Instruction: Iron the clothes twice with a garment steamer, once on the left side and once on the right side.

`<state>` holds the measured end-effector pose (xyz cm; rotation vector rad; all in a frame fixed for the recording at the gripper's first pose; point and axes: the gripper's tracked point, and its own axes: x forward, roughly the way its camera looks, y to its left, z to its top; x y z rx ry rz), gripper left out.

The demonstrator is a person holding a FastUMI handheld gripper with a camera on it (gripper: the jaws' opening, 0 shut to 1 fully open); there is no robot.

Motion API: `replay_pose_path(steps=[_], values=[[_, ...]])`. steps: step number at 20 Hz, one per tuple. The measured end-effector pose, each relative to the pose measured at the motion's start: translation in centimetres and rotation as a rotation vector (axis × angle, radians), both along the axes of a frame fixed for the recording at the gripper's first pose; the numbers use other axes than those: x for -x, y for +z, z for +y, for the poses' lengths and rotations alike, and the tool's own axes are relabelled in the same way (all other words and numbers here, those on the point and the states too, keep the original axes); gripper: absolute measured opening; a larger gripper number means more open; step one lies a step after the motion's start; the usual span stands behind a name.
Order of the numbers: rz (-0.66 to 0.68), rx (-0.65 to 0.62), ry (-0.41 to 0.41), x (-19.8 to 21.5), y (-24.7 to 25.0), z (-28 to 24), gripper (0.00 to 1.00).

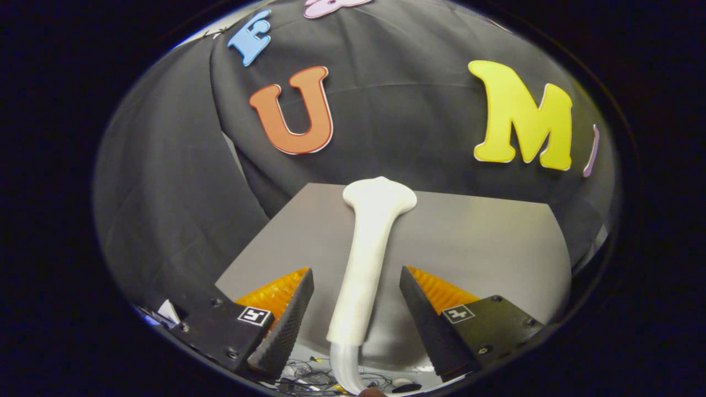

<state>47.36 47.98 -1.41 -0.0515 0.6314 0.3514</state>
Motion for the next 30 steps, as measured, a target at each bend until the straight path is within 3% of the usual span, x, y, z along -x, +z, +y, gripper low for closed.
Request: replay_pose_path(steps=[3,11,16,19,25,30], values=[[0.010,0.037,-0.062,-1.3,-1.2,-0.5,0.85],[0.025,0.116,-0.106,-2.0,-2.4,0.0,0.53],[0.018,0.031,-0.130,-1.5,-1.5,0.4,0.36],[-0.057,-0.006,-0.109,-0.4,0.9,-0.2,0.30],[-0.160,-0.085,-0.102,3.8,5.8,-2.6,0.29],[-0.342,-0.123,-0.132,8.9,11.8,-7.3,0.28]])
